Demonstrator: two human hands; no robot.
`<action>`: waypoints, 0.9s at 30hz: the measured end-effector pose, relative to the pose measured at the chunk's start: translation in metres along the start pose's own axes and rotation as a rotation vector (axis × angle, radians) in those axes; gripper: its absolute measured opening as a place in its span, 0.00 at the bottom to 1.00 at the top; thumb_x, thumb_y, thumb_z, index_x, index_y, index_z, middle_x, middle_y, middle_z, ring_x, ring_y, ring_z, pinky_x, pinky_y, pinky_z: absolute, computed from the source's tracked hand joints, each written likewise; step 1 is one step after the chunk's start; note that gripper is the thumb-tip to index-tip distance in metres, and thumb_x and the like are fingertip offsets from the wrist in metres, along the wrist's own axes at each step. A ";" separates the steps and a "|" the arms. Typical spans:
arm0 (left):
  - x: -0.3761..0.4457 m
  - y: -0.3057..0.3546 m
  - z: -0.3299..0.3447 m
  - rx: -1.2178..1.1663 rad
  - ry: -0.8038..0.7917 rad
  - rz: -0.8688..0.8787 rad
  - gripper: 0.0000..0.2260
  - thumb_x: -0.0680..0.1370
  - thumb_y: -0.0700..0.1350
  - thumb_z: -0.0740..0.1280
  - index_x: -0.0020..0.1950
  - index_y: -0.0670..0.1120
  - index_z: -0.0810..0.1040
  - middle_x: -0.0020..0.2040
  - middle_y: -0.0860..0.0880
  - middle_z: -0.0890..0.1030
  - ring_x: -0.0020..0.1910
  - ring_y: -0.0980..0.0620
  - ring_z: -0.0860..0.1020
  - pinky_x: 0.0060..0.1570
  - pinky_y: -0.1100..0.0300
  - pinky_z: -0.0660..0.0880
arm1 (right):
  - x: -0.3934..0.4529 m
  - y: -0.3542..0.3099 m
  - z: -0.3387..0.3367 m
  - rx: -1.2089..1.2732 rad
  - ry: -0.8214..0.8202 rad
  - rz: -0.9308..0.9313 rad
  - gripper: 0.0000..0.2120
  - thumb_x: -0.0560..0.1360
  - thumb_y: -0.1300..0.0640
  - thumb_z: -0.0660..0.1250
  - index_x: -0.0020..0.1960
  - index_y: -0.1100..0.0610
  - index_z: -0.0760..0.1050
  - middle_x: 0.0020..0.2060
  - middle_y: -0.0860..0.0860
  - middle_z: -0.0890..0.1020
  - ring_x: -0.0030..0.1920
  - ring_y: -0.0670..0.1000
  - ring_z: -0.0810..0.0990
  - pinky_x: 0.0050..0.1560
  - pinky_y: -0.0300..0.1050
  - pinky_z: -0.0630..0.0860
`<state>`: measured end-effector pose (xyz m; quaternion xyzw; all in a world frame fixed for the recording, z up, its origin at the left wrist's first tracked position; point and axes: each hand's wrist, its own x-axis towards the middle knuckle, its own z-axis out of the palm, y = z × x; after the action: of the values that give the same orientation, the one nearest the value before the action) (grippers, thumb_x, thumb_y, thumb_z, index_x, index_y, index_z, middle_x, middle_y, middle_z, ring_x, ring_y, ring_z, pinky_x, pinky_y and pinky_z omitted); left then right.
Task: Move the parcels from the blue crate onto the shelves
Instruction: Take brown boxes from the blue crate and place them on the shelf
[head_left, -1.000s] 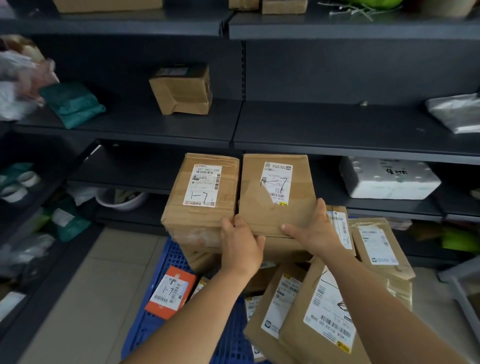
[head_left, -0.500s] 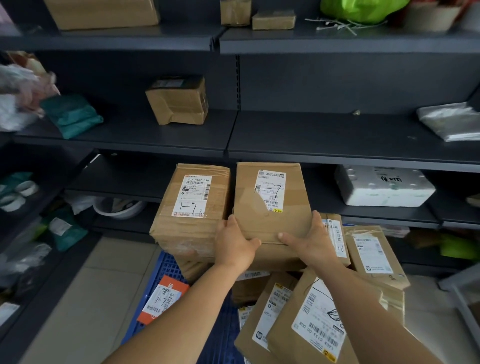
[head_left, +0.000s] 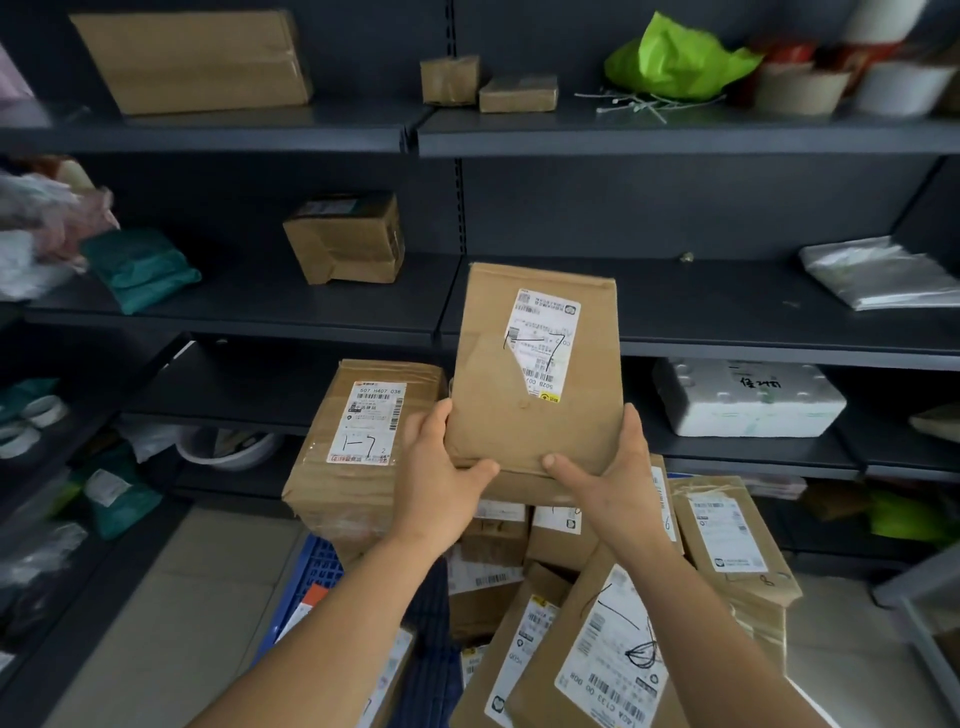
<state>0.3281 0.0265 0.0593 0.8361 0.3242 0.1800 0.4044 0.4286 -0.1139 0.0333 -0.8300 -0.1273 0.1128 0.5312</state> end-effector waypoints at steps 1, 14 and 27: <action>0.000 0.004 -0.005 -0.008 0.020 0.011 0.37 0.72 0.45 0.74 0.77 0.49 0.59 0.68 0.54 0.64 0.61 0.61 0.65 0.63 0.65 0.65 | -0.001 -0.008 -0.001 0.000 0.009 -0.024 0.53 0.67 0.48 0.77 0.79 0.49 0.44 0.75 0.46 0.59 0.72 0.49 0.63 0.68 0.50 0.68; -0.038 -0.004 -0.122 -0.167 0.317 0.059 0.36 0.70 0.42 0.75 0.75 0.51 0.63 0.65 0.62 0.65 0.65 0.61 0.68 0.66 0.61 0.67 | -0.049 -0.117 0.035 0.040 -0.105 -0.277 0.52 0.68 0.49 0.77 0.78 0.47 0.44 0.75 0.42 0.58 0.71 0.45 0.63 0.63 0.42 0.65; -0.213 -0.105 -0.299 -0.147 0.679 -0.093 0.35 0.70 0.42 0.75 0.74 0.52 0.65 0.64 0.61 0.67 0.64 0.57 0.71 0.66 0.55 0.70 | -0.238 -0.200 0.170 0.048 -0.462 -0.486 0.52 0.67 0.51 0.77 0.79 0.48 0.45 0.75 0.45 0.58 0.73 0.47 0.61 0.69 0.49 0.63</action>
<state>-0.0364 0.0953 0.1500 0.6815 0.4640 0.4522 0.3402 0.1307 0.0328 0.1577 -0.7152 -0.4359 0.1709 0.5190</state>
